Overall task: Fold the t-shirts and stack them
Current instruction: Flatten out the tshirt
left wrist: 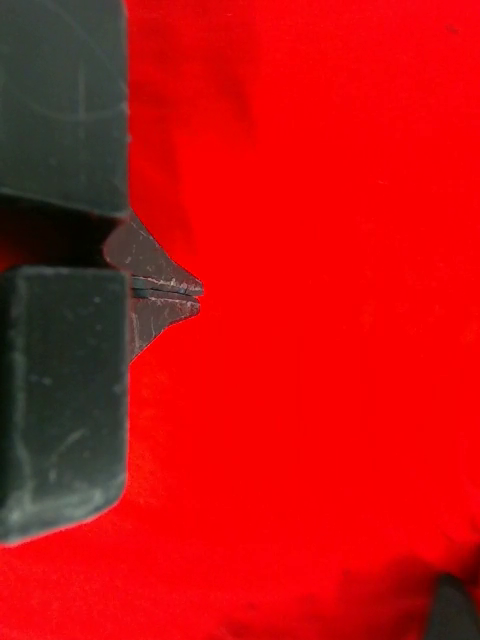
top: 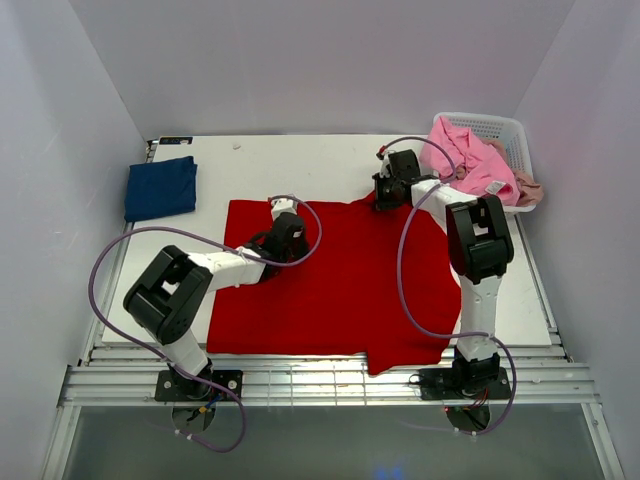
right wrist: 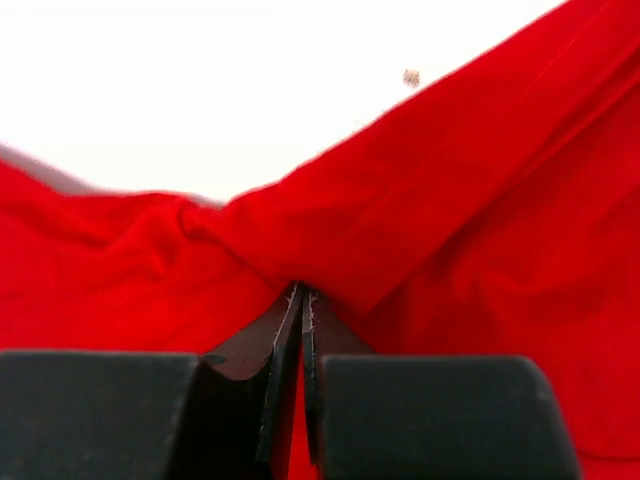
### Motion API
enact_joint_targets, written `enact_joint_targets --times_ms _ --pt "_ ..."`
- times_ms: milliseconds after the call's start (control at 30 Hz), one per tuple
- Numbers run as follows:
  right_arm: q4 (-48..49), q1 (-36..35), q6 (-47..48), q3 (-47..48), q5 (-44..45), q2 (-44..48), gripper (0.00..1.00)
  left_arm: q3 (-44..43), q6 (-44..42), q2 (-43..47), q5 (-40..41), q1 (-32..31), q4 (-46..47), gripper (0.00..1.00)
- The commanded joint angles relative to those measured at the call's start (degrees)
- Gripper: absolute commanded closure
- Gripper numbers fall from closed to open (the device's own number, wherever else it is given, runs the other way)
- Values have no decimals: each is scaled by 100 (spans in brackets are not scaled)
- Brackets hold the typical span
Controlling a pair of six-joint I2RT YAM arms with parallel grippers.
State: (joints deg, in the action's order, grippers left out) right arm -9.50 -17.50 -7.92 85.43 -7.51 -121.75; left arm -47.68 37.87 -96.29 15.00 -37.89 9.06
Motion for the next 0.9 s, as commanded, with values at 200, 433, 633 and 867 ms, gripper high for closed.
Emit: enact_joint_targets --times_ms 200,433,633,867 --pt "-272 -149 107 1186 636 -577 92 654 309 198 116 -113 122 100" --pt "-53 -201 238 1670 1119 -867 92 1015 423 93 196 -122 210 100" --pt "1265 -210 72 1328 805 -631 92 1033 441 14 213 -114 245 100" --pt "2285 -210 220 -191 1040 824 84 717 90 145 660 -113 176 100"
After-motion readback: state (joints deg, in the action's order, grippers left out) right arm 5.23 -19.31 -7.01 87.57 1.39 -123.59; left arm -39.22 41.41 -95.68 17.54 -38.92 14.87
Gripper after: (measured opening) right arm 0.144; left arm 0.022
